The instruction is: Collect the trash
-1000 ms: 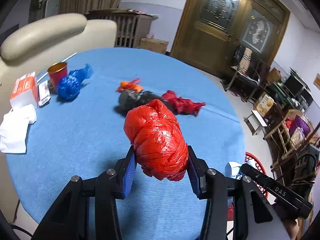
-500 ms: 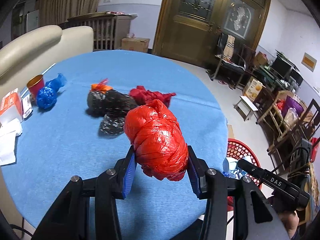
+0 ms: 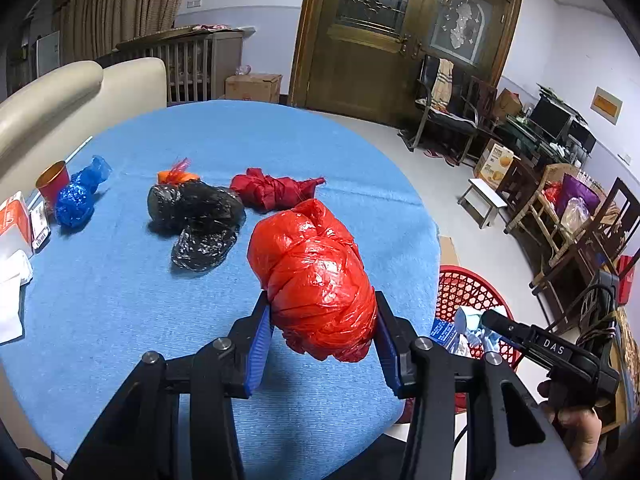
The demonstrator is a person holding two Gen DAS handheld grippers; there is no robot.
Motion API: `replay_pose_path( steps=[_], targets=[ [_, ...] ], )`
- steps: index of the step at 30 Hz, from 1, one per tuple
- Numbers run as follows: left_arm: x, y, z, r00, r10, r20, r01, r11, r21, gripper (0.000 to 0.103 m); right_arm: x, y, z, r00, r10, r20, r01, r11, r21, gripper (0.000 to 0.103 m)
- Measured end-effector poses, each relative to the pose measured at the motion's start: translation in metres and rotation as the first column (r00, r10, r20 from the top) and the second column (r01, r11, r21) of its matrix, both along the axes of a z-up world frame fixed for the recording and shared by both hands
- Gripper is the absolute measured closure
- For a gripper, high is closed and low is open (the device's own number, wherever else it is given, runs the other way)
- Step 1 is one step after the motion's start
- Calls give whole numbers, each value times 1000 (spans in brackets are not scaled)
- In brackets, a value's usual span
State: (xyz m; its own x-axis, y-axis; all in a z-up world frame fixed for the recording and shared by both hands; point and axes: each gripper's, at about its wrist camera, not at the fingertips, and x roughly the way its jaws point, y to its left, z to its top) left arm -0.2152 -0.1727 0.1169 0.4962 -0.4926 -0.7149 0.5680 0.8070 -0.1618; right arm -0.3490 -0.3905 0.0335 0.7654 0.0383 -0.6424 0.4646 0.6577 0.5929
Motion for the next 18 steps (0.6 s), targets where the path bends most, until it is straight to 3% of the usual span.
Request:
replay_pose_path(
  steps=[18],
  targets=[
    [1, -14, -7, 999, -45, -14, 45, 999, 6, 54, -12, -19, -14, 997, -66, -42, 66, 998, 18, 63]
  ],
)
